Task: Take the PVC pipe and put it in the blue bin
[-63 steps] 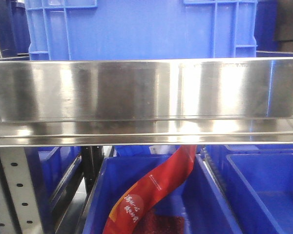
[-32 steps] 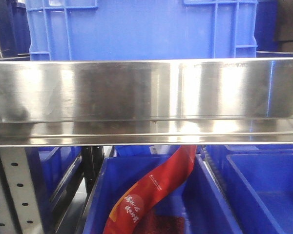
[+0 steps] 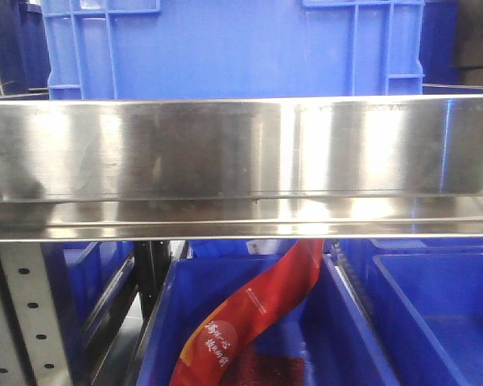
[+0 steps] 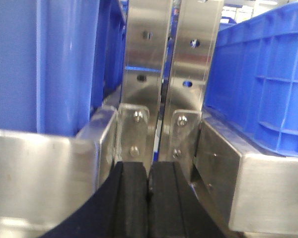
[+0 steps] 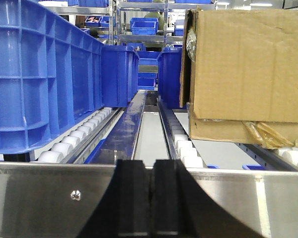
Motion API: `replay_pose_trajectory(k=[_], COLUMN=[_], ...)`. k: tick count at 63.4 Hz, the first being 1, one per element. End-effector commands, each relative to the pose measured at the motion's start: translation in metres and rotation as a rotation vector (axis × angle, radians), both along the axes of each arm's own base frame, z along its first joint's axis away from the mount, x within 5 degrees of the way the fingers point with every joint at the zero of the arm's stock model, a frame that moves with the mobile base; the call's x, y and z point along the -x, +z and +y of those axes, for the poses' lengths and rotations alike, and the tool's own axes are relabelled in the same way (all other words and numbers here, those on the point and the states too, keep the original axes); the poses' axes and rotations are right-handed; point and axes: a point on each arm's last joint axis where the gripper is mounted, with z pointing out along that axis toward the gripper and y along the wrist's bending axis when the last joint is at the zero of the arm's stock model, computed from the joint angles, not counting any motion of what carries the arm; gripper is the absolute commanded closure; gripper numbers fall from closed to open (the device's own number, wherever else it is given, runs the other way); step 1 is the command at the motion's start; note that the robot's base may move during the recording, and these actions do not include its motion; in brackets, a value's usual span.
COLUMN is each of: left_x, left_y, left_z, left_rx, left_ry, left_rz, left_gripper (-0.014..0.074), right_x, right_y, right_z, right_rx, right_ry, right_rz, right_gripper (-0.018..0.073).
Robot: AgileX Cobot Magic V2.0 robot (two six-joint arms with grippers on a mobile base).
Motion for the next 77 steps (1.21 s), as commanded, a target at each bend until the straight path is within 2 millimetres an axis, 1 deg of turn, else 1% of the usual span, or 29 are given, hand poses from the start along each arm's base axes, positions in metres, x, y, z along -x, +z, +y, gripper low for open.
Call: replay_pose_trajectory(k=[1, 12, 77], left_x=[0.0008, 0.0010, 0.0010], left_y=[0.0040, 0.0066, 0.0066], left_z=[0.0004, 0.0005, 0.0005], left_rx=[-0.052, -0.046, -0.046], left_ry=[0.009, 0.010, 0.010], left_rz=[-0.039, -0.068, -0.068], left_gripper=[0.0708, 0.0708, 0.0708], right_x=[0.0005, 0.0005, 0.0005], right_y=[0.0021, 0.0021, 0.0021], right_z=[-0.0002, -0.0002, -0.0002], right_rx=[0.010, 0.010, 0.010], right_ry=[-0.005, -0.005, -0.005], right_rz=[-0.024, -0.024, -0.024], right_gripper=[0.0727, 0.0727, 0.0727])
